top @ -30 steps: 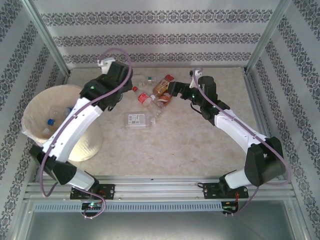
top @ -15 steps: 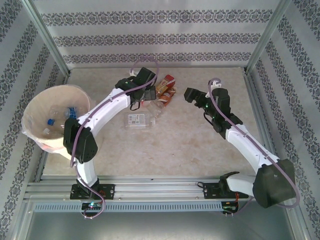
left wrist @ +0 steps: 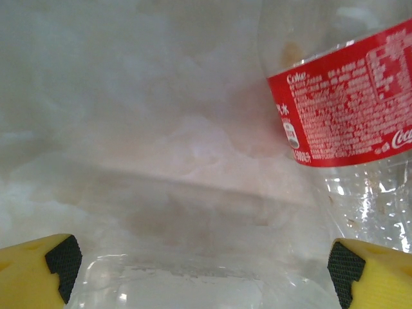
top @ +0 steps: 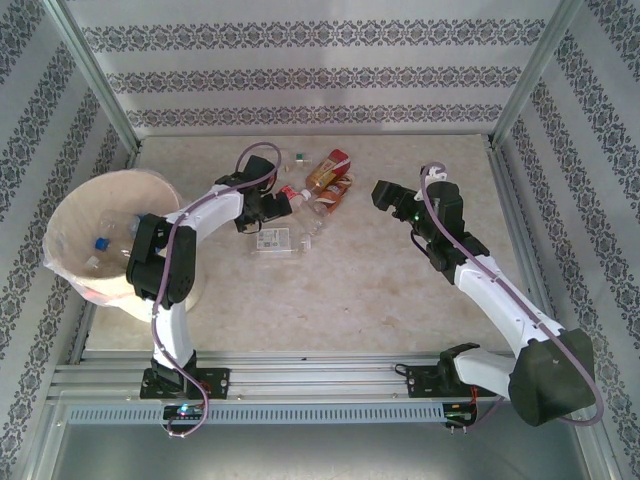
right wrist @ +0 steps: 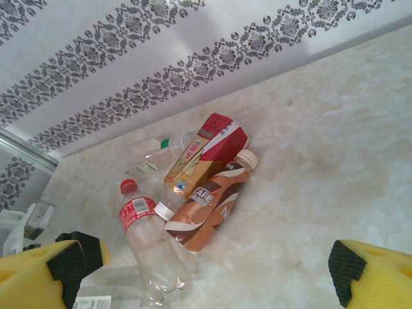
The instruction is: Put the plastic bottles in the bin
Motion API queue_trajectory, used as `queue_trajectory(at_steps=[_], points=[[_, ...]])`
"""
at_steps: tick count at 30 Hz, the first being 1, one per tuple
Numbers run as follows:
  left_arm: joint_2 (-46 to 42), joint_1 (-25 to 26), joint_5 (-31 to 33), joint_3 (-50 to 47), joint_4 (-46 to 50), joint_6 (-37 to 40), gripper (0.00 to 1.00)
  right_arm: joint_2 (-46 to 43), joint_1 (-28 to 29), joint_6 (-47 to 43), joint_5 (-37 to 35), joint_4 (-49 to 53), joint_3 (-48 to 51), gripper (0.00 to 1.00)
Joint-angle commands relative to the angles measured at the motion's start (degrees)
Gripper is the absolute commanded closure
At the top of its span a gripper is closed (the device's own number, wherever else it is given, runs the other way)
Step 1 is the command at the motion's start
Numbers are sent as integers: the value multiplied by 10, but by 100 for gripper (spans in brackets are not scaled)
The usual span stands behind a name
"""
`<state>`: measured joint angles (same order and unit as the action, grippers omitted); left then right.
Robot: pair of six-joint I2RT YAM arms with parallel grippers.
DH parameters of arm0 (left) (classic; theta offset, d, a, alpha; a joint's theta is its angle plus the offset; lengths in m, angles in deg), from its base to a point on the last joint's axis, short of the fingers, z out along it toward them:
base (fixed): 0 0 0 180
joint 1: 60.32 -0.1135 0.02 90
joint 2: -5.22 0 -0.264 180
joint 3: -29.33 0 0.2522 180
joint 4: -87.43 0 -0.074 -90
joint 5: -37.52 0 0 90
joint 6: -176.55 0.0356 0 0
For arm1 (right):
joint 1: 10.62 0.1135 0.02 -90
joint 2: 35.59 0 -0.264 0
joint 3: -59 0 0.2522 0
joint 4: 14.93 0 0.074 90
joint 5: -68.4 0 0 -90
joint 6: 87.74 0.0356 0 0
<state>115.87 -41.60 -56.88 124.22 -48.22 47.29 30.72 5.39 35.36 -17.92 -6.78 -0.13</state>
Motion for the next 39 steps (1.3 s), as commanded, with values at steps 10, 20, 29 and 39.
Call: queue_trajectory(at_steps=[10, 20, 29, 39], points=[[-134, 39, -159, -182, -181, -35, 0, 34, -4, 13, 19, 1, -21, 2], [-156, 128, -173, -194, -128, 75, 0, 64, -4, 28, 41, 0, -42, 2], [-117, 203, -13, -122, 47, 244, 0, 65, -3, 27, 39, 2, -40, 2], [-64, 233, 32, -86, 73, 261, 0, 59, -3, 20, 38, 3, -35, 2]])
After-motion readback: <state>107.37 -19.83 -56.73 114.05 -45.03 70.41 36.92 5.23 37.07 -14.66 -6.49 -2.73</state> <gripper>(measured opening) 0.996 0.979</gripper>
